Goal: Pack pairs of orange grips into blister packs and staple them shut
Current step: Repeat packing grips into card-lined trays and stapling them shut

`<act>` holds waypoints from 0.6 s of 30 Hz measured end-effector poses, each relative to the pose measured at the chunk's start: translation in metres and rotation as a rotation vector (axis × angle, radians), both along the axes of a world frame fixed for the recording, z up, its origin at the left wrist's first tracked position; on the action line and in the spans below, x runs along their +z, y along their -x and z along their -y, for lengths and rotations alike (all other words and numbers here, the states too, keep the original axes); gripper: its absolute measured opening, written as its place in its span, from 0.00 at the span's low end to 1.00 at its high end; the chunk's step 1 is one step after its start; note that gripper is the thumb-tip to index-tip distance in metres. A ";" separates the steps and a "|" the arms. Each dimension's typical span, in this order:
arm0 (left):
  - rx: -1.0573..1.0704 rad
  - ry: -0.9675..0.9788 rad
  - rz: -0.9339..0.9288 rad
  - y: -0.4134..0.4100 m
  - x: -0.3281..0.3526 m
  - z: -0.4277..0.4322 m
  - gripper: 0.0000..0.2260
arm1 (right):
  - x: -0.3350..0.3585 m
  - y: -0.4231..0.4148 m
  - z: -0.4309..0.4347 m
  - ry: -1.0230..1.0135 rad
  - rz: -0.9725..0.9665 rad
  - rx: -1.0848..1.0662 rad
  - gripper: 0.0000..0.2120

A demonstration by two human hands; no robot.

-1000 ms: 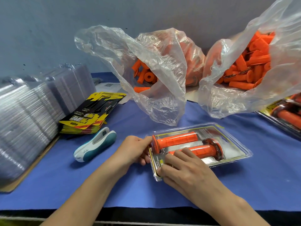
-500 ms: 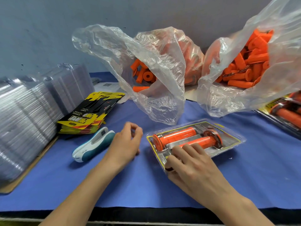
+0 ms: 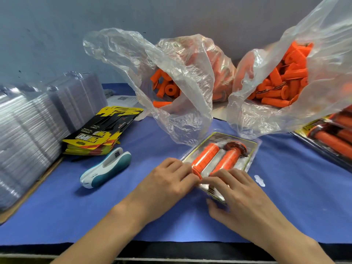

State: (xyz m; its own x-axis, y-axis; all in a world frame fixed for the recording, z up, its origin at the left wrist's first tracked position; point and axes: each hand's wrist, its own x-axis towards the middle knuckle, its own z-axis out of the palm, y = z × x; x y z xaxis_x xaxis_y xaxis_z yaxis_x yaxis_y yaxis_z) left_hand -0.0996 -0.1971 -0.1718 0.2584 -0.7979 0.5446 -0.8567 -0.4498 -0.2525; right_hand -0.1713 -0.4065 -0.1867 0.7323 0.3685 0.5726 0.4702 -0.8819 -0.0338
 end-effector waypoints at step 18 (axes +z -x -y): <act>0.139 0.163 0.089 0.016 -0.010 -0.001 0.17 | -0.008 0.006 0.006 0.045 0.098 -0.004 0.11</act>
State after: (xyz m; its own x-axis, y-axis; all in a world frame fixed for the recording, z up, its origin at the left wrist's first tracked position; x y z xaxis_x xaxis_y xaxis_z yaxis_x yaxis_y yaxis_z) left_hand -0.1157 -0.1962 -0.1819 0.3048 -0.6575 0.6891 -0.7614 -0.6028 -0.2384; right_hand -0.1774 -0.4121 -0.1950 0.6748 0.3929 0.6248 0.4662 -0.8832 0.0520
